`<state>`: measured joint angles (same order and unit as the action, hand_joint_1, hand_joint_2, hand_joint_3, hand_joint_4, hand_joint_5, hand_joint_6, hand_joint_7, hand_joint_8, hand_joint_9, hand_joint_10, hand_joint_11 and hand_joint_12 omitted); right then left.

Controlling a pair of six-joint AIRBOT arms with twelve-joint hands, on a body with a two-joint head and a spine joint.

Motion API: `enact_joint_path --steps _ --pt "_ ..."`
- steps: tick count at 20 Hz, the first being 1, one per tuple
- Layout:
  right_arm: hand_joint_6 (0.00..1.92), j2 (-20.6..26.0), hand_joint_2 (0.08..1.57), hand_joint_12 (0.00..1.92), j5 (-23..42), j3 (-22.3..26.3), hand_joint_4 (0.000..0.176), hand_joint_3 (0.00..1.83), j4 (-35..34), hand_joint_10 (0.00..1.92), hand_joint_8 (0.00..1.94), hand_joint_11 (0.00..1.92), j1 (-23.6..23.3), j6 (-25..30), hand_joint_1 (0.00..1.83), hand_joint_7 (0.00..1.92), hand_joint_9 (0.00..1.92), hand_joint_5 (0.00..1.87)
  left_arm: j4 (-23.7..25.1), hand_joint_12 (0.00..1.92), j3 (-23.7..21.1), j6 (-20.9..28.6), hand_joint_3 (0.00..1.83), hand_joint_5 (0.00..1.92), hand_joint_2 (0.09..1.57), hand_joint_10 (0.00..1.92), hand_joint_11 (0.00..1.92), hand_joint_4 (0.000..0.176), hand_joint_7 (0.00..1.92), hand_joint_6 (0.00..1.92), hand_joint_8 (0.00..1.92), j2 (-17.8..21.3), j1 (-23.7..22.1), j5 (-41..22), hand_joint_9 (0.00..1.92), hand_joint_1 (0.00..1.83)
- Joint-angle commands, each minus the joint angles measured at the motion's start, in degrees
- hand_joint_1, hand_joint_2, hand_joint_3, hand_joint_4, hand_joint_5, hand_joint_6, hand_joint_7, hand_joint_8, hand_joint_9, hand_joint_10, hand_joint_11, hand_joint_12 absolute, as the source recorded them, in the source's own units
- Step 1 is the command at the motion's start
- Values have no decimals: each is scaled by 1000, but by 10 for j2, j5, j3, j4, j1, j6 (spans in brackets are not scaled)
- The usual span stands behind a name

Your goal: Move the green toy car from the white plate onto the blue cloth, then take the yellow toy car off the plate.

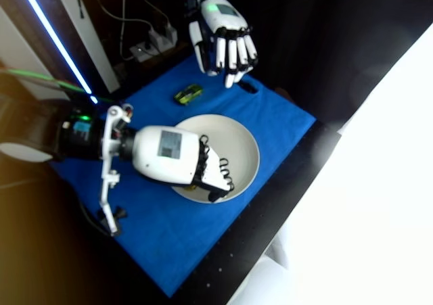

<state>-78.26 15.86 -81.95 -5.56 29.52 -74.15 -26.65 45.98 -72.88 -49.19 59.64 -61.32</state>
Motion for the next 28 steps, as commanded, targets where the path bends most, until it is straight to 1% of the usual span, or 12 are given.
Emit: enact_joint_path --steps 1,4,7,13,14,15,16,17,19,21,23,28 --pt "8 -2 1010 1567 60 -2 0 1 1 655 32 349 -9 -2 915 874 665 829 15 1679 -2 2 0 657 1282 1074 181 176 690 1453 432 -3 -1 -71 395 833" --pt "1 -5 1004 1633 58 -4 0 0 1 792 16 338 -8 -2 926 876 609 819 15 1719 -2 3 0 658 1281 1133 164 176 665 1452 515 -3 -1 -71 378 835" --pt "5 -7 996 1690 55 -7 0 0 1 956 25 390 -6 -2 941 906 593 833 15 1650 -2 3 1 659 1279 1051 163 176 657 1450 490 -3 -1 -72 389 835" --pt "57 -10 1044 1771 53 -10 0 3 1 1167 109 454 -5 -2 1067 1014 629 996 15 1685 -2 5 0 665 1275 1080 153 176 661 1441 493 -3 -1 -74 379 840" --pt "756 -10 1088 1806 53 -10 0 5 1 1273 237 539 -5 -2 1142 1048 683 1001 15 1681 -2 6 1 664 1276 1084 144 176 656 1442 498 -3 0 -74 376 839" --pt "946 -11 1113 1810 53 -10 0 0 1 1334 557 601 -5 -2 1152 975 721 974 15 1688 -2 6 1 663 1277 1091 159 176 659 1443 502 -3 0 -75 384 838" --pt "802 -11 1125 1859 53 -10 0 2 1 1446 1159 690 -5 -2 1225 921 767 1015 15 1673 -2 6 2 650 1284 1084 163 176 654 1462 502 -3 0 -75 379 828" --pt "757 -11 1136 1895 53 -10 0 2 1 1532 1338 729 -5 -2 1247 893 784 1015 14 1672 -2 6 2 645 1286 1083 170 176 645 1469 500 -3 1 -75 379 825" --pt "815 -11 1171 1920 53 -9 0 4 1 1722 1500 800 -5 -2 1241 829 799 954 12 1695 -2 7 2 636 1293 1092 144 176 639 1483 498 -3 2 -76 378 817" --pt "974 -11 1161 1808 55 -7 0 0 1 1393 1320 645 -5 -2 1212 853 747 946 10 1708 -2 7 1 598 1317 1080 71 176 621 1535 489 -3 4 -77 354 788" --pt "1087 -6 1172 1711 62 0 0 1 1 1239 1272 613 -7 -2 1201 872 769 881 9 1712 -2 8 0 599 1317 1077 74 176 620 1535 489 -4 5 -78 351 788" --pt "962 50 1155 1790 118 56 0 0 1 1440 1309 863 -8 -2 1243 926 921 903 5 1747 -2 9 0 598 1318 1121 77 176 604 1536 506 -3 8 -80 332 786"
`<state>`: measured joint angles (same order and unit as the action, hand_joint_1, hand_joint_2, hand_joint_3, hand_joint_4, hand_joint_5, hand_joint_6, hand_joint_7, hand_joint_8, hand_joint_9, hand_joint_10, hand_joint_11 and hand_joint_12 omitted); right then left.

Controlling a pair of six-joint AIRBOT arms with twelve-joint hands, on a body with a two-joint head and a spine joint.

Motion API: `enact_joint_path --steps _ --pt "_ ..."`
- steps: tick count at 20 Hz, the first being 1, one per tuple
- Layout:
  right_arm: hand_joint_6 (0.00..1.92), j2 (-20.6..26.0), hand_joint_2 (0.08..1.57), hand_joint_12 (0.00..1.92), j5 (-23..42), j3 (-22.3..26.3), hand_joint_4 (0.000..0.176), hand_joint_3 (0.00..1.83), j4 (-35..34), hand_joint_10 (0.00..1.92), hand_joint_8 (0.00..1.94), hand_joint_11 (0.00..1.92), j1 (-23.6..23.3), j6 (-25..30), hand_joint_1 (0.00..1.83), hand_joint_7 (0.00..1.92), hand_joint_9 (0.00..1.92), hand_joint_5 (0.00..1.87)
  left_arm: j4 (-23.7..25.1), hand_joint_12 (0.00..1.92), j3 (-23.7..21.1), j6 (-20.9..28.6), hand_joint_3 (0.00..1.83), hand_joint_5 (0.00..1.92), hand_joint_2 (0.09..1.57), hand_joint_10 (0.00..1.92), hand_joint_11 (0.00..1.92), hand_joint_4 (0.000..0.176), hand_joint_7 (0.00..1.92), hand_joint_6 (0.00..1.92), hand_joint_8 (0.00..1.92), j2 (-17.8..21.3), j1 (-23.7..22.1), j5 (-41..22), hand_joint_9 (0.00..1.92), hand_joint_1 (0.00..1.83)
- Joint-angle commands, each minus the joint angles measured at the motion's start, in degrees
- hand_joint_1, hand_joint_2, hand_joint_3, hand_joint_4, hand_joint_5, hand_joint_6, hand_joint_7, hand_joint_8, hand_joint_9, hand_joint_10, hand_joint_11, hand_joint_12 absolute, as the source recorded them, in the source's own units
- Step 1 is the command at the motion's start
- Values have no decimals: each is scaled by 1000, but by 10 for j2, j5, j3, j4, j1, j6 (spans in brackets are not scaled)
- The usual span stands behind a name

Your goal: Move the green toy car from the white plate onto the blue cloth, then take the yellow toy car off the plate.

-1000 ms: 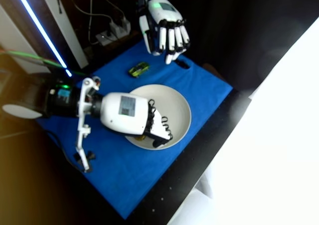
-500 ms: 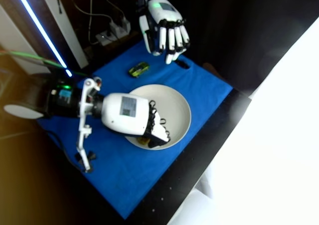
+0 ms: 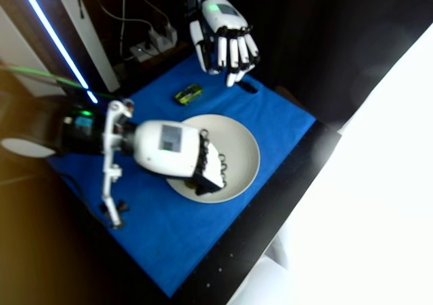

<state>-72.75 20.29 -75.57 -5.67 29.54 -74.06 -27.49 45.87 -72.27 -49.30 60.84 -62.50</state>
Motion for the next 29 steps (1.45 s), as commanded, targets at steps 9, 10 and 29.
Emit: enact_joint_path --steps 9,10,29 --pt "1044 149 1154 1807 154 152 0 0 38 1527 1262 973 52 -3 1255 1006 1070 835 0 1766 -11 4 0 610 1310 1124 62 176 600 1519 555 8 16 -89 340 795" --pt "1113 159 1154 1836 162 165 0 0 38 1537 1267 1093 64 -3 1176 1140 1174 888 -1 1735 -11 4 0 610 1310 1064 60 176 609 1518 511 8 17 -89 350 795" --pt "665 174 923 1596 177 240 0 0 66 1241 940 339 206 46 1184 628 490 692 -9 1746 -15 4 0 577 1331 1073 76 176 748 1565 130 7 24 -91 347 770"
